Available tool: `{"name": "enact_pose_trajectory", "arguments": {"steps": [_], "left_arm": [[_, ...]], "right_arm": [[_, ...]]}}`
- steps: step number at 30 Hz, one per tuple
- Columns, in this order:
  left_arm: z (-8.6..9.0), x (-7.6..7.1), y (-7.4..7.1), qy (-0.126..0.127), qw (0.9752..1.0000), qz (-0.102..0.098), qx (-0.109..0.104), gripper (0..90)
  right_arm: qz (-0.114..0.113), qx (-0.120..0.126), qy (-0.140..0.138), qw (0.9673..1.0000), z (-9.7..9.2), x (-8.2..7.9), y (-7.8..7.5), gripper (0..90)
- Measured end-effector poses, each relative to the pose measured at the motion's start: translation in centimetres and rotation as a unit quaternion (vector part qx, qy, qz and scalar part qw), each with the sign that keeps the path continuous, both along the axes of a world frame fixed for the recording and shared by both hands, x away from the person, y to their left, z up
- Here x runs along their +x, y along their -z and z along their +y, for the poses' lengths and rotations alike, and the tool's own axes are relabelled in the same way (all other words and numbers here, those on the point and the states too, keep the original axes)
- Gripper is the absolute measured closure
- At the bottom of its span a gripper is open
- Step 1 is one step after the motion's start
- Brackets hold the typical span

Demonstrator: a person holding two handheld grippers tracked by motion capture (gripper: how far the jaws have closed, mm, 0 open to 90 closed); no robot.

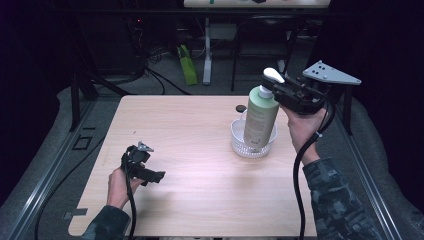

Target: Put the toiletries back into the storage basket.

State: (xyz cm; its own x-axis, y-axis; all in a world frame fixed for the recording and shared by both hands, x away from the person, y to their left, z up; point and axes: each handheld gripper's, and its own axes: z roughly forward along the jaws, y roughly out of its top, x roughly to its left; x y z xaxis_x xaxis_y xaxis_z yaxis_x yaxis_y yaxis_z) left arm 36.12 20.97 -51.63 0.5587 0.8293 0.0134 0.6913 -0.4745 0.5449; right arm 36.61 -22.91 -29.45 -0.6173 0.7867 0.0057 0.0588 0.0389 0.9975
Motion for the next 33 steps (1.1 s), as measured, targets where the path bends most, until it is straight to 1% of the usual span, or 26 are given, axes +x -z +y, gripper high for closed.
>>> {"name": "enact_pose_trajectory", "arguments": {"steps": [5,8,11,17,20,29,33], "left_arm": [[0.1,0.0,0.0,-0.003,1.0,-0.001,-0.002,0.0],[0.0,0.0,0.0,0.001,1.0,0.0,0.001,0.0],[0.0,0.0,0.0,0.0,1.0,-0.001,0.0,0.0],[0.1,-0.1,-0.1,-0.002,1.0,-0.004,-0.001,0.0],[0.1,-0.1,-0.1,-0.003,1.0,-0.004,-0.003,0.0],[0.1,0.0,-0.1,-0.002,1.0,-0.002,-0.002,0.0],[0.0,0.0,-0.1,-0.001,1.0,-0.003,-0.002,0.0]], "right_arm": [[0.0,0.001,0.006,1.0,0.0,0.6,-0.2,67.3],[-0.002,-0.001,0.01,1.0,0.0,0.9,-0.2,67.3],[0.0,-0.002,0.013,0.9999,0.1,1.2,-0.2,67.3],[-0.003,-0.003,0.018,0.9998,0.3,1.7,-0.3,67.2],[-0.005,-0.002,0.02,0.9998,0.3,2.0,-0.3,67.2],[0.001,0.008,0.029,0.9996,0.3,3.1,0.0,67.1],[0.004,0.005,0.034,0.9994,0.4,3.6,0.3,67.1]]}}
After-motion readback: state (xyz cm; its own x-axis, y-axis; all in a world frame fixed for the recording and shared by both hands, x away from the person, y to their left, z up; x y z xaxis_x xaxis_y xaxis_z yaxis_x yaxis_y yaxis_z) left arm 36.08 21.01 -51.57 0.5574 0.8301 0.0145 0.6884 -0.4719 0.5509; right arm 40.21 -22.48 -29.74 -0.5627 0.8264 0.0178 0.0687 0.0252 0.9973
